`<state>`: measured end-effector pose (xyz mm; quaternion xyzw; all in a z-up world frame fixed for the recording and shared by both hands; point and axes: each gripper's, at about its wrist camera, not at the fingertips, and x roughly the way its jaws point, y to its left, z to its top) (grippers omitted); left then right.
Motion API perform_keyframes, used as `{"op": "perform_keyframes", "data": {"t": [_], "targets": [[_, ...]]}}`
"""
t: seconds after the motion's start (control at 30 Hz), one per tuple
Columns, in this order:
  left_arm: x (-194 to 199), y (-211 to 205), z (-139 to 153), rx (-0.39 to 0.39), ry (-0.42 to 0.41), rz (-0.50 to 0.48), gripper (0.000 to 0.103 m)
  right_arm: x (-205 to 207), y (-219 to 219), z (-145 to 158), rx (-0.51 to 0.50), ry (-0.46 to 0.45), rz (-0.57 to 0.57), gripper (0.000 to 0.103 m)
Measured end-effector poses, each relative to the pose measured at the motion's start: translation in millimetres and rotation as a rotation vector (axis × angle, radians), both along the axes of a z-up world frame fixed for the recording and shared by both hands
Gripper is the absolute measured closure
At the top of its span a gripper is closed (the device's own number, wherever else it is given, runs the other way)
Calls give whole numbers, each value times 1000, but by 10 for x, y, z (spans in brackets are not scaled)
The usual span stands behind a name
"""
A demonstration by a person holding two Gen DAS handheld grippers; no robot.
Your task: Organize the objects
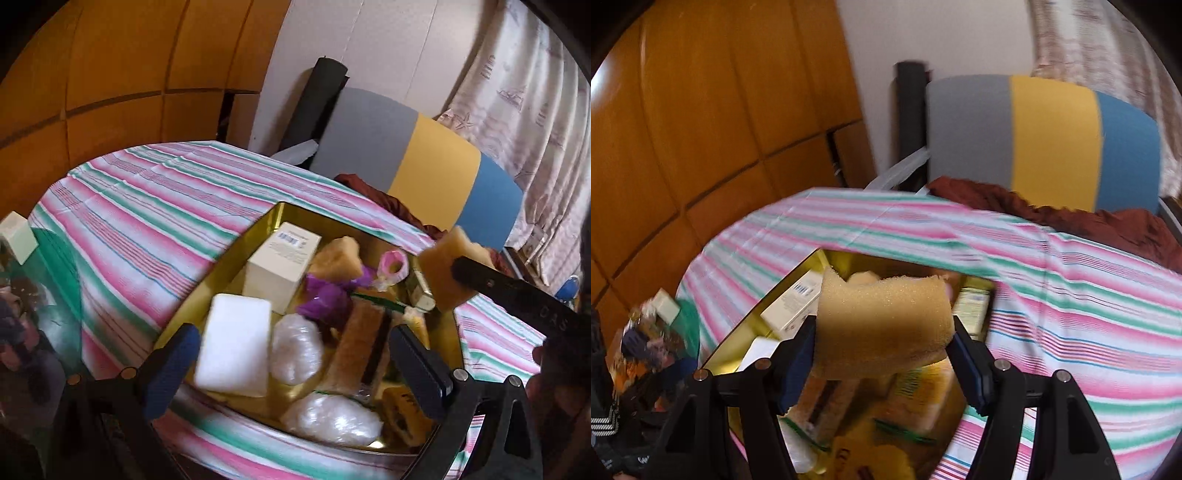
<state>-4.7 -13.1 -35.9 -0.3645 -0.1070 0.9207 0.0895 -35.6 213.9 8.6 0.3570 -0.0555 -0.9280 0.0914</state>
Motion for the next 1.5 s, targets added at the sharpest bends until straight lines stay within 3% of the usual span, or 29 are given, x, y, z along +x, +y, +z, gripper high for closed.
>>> {"op": "perform_keyframes", "data": {"t": [0.23, 0.53, 0.8, 1.0, 1.17, 1.3, 1.4, 1.47, 1.5], "targets": [[-60, -249, -64, 34, -43, 86, 0, -320, -493, -178, 130, -97, 122, 34], [-28, -163, -101, 41, -60, 58, 0, -732, -495, -455, 159, -180, 67, 34], [-31, -60, -116, 22, -76, 30, 0, -550, -361, -441, 55, -225, 84, 31], [19, -16, -10, -44, -22, 56, 0, -226, -40, -258, -56, -152, -21, 30], [21, -4, 100, -132, 9, 96, 0, -58, 31, -258, 25, -186, -71, 30], [-6, -71, 125, -133, 2, 123, 0, -15, 10, -306, -50, -236, 26, 30], [-22, -97, 116, -138, -10, 135, 0, -93, -145, -394, 43, -279, 75, 29], [-40, -116, 93, -127, -32, 148, 0, -91, -160, -385, 91, -249, 48, 26], [-45, -123, 85, -126, -41, 155, 0, -65, -118, -339, 58, -219, 39, 21]]}}
